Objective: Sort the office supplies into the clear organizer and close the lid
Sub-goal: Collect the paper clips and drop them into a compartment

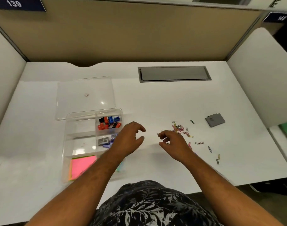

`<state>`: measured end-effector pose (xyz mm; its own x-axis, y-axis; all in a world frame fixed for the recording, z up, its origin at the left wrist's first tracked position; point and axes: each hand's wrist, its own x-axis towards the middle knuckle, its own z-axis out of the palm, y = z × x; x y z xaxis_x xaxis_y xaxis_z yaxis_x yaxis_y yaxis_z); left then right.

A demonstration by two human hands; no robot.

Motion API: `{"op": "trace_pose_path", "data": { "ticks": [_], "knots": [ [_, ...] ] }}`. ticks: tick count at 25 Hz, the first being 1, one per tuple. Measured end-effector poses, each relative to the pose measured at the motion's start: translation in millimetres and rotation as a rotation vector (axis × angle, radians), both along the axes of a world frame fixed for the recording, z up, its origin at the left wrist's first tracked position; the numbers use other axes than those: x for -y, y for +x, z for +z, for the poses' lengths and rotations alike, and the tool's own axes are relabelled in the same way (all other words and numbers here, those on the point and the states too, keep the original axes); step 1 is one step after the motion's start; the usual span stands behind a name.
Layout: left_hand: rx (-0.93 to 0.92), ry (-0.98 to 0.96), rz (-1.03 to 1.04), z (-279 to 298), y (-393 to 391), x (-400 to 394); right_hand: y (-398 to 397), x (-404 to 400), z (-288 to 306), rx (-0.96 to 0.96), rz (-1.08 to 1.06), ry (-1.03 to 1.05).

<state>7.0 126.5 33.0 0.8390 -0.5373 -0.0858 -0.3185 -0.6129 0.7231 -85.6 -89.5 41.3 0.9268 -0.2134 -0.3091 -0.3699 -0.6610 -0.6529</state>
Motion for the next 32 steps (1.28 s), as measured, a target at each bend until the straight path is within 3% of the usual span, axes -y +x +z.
{"op": "trace_pose_path", "data": {
  "ticks": [7, 11, 15, 20, 24, 28, 30, 32],
  "knots": [
    [-0.100, 0.264, -0.192, -38.2, -19.5, 116.3, 8.2, 148.4, -37.3, -0.139, -0.117, -0.186],
    [-0.102, 0.377, -0.110, -58.3, -33.0, 152.6, 28.3, 177.7, -56.3, -0.221, 0.037, -0.301],
    [0.017, 0.434, -0.005, -59.4, -30.5, 175.9, 39.4, 164.2, -64.1, -0.105, 0.286, -0.436],
    [0.018, 0.346, 0.112, -62.2, -29.9, 195.4, 41.9, 152.4, -84.9, 0.044, 0.364, -0.327],
    [-0.028, 0.330, 0.162, -57.6, -15.0, 206.6, 48.3, 154.6, -88.5, 0.047, 0.422, -0.323],
    [-0.116, 0.327, 0.187, -54.0, -11.5, 204.1, 54.9, 160.2, -83.8, 0.027, 0.348, -0.274],
    [-0.136, 0.257, 0.247, -50.8, -14.9, 195.0, 52.4, 164.1, -81.0, 0.001, 0.183, -0.086],
    [-0.142, 0.175, 0.289, -42.8, -19.4, 184.1, 46.4, 162.7, -71.3, -0.049, -0.072, 0.260]
  ]
}}
